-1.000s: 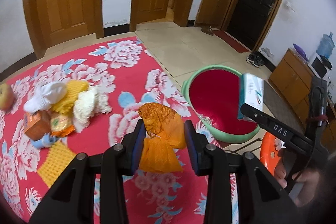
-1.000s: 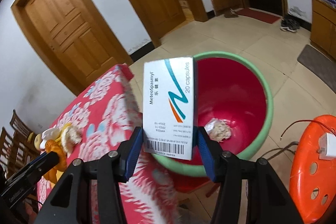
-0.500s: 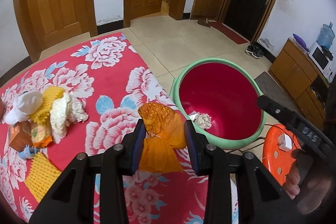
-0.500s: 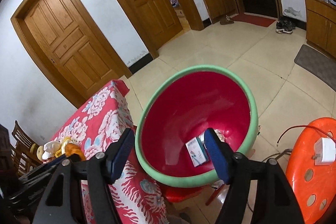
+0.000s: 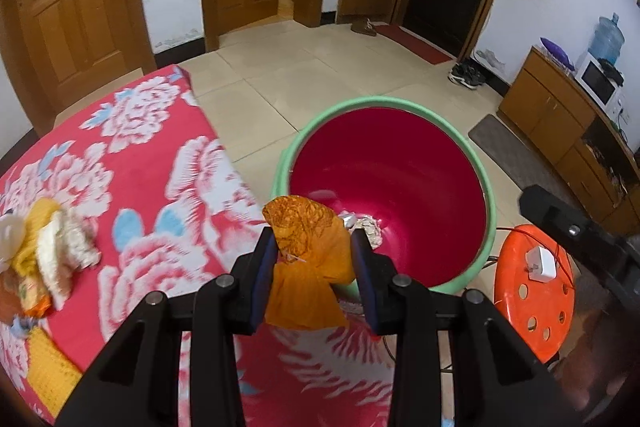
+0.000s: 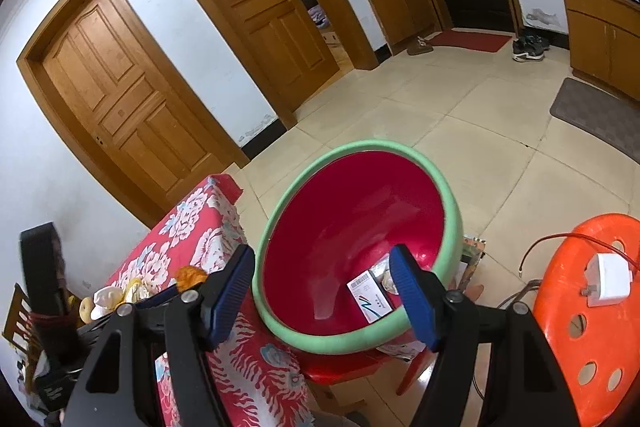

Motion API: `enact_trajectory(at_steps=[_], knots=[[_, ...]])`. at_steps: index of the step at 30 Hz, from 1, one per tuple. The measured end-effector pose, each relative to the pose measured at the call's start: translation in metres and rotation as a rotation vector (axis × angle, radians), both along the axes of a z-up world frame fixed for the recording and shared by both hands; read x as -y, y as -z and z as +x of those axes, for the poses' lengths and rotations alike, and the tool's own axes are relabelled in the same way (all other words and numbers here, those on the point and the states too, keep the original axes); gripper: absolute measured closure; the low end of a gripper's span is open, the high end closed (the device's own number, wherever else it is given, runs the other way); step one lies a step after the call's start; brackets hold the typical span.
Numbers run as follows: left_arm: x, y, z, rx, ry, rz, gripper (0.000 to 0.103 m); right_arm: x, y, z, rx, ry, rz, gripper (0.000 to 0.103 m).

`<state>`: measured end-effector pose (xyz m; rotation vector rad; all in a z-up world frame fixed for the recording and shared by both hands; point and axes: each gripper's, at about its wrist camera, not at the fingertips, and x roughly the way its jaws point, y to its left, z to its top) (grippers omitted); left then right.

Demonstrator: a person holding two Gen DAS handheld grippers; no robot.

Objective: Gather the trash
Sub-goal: 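Lower the orange cloth into the bucket and open the left tool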

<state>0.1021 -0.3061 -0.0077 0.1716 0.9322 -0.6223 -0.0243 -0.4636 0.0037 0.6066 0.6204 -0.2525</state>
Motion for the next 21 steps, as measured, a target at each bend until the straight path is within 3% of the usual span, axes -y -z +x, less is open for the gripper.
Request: enact_trajectory(at_steps=[7,9,11,13,21], knots=[[0.024,0.008,0.006,-0.010,0.038,0.010,0.064,0.016,0.007,-0.009,-0.016,0.039,0.019,0.031],[0.029,0.009,0.007,-0.007,0.040,0.023,0.056,0.018,0.009,-0.010,-0.017,0.046,0.026,0.031],[0.030,0.008,0.008,-0.005,0.026,0.025,0.041,0.020,0.010,-0.012,-0.017,0.051,0.029,0.031],[0.028,0.007,0.009,-0.002,0.015,0.011,0.037,0.019,0.010,-0.012,-0.018,0.049,0.031,0.031],[0.011,-0.001,0.009,-0.005,-0.022,-0.005,0.036,0.016,0.008,-0.012,-0.013,0.040,0.032,0.031]])
